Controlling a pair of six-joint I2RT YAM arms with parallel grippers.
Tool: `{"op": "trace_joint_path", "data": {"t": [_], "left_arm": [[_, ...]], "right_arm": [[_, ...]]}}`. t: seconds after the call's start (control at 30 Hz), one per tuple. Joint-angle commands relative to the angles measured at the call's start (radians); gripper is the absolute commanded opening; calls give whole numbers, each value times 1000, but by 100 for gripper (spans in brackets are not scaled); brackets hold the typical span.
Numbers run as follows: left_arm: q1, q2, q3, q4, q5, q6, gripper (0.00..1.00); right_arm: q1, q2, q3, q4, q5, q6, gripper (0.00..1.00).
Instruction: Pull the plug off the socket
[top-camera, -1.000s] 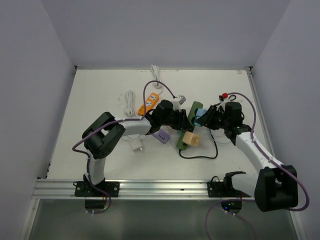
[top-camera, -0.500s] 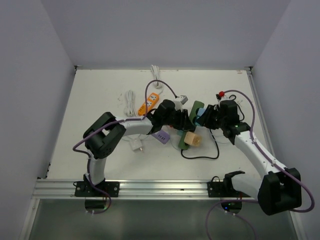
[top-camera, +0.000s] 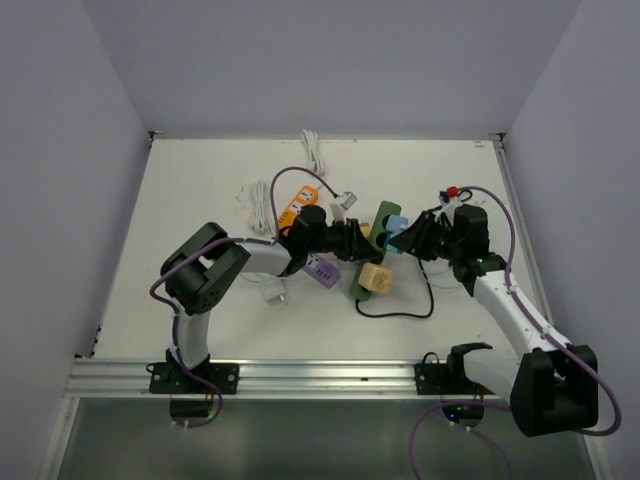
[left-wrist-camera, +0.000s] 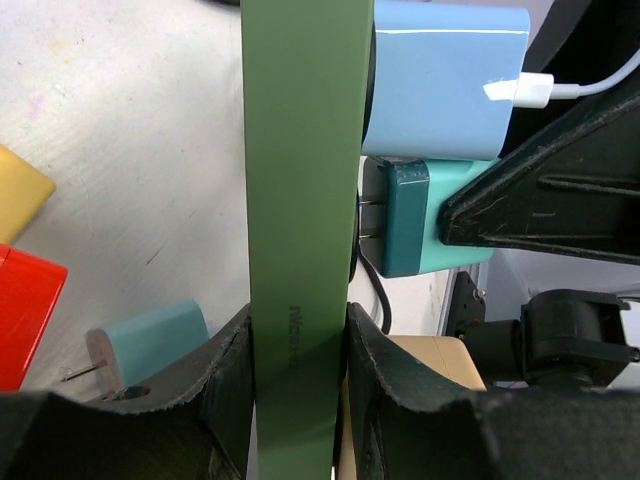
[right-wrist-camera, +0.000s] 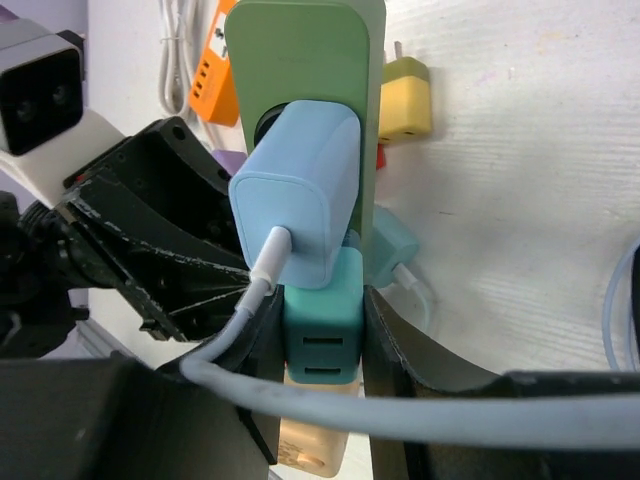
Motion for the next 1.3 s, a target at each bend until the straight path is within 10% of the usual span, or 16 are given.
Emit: {"op": "trace_joint_path", "data": {"t": [0.0, 0.97, 1.27], "left_arm": [[39, -31, -36, 186, 32, -56, 0], [22, -110, 87, -126, -137, 93, 0], [22, -119, 88, -154, -126, 102, 0]], "right_arm": [[-7, -18, 6, 112, -134, 64, 0], [-8, -42, 13, -192, 269, -131, 0], [-10, 76, -20, -81, 269, -109, 25]]}}
